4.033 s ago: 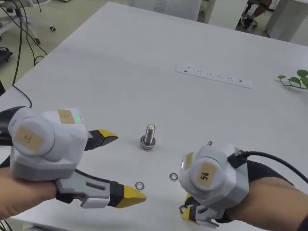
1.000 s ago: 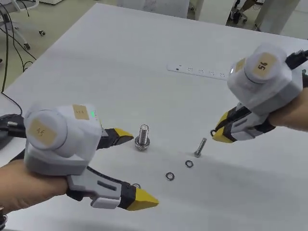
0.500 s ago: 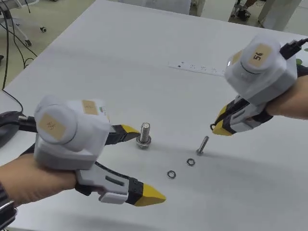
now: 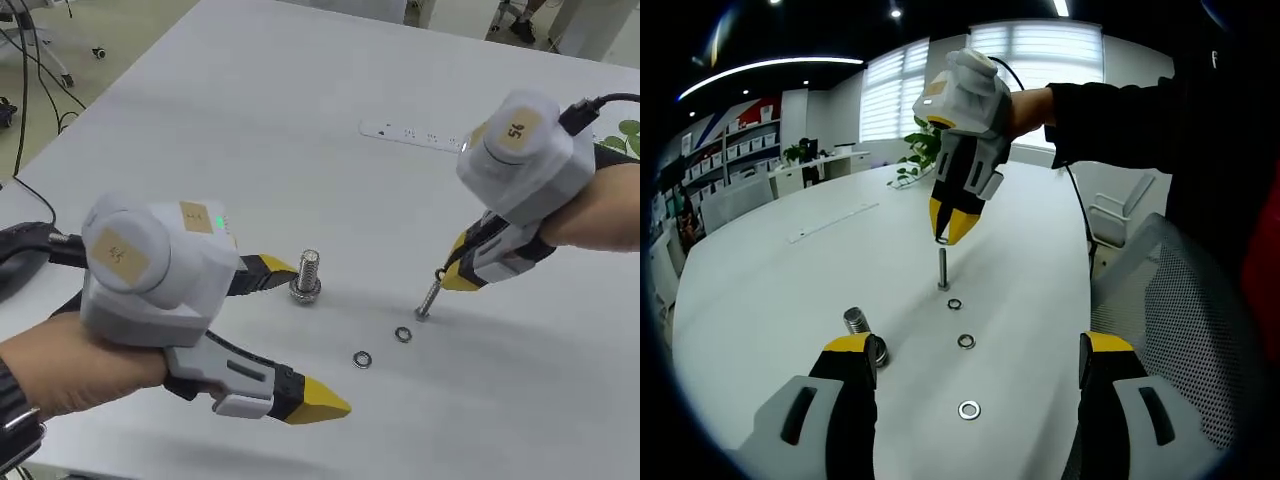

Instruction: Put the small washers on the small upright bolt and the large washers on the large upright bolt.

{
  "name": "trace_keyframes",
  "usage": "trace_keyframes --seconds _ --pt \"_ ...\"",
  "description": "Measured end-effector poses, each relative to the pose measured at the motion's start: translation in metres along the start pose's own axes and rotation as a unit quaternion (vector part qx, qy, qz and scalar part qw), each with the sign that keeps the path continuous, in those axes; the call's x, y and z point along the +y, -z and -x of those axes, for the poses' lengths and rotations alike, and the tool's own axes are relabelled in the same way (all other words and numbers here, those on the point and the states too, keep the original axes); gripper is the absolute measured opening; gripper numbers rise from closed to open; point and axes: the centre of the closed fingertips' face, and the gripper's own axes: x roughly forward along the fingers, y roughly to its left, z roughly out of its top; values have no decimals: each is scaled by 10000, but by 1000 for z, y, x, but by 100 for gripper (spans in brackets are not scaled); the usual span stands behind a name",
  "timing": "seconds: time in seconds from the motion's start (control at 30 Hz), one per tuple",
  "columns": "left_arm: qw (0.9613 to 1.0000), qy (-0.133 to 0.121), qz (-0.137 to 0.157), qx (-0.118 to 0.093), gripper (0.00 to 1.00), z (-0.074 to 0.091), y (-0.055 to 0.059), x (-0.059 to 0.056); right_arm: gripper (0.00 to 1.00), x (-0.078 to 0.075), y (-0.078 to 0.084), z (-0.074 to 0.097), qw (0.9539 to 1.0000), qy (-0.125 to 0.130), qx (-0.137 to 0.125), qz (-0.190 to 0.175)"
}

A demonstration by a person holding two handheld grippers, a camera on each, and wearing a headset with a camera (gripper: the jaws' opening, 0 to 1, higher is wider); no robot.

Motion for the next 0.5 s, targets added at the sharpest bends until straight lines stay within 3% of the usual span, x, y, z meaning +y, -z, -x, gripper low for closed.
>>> trace_keyframes --seconds 0.5 --pt "10000 -8 37 28 83 0 3 0 13 4 4 -12 9998 -161 86 -11"
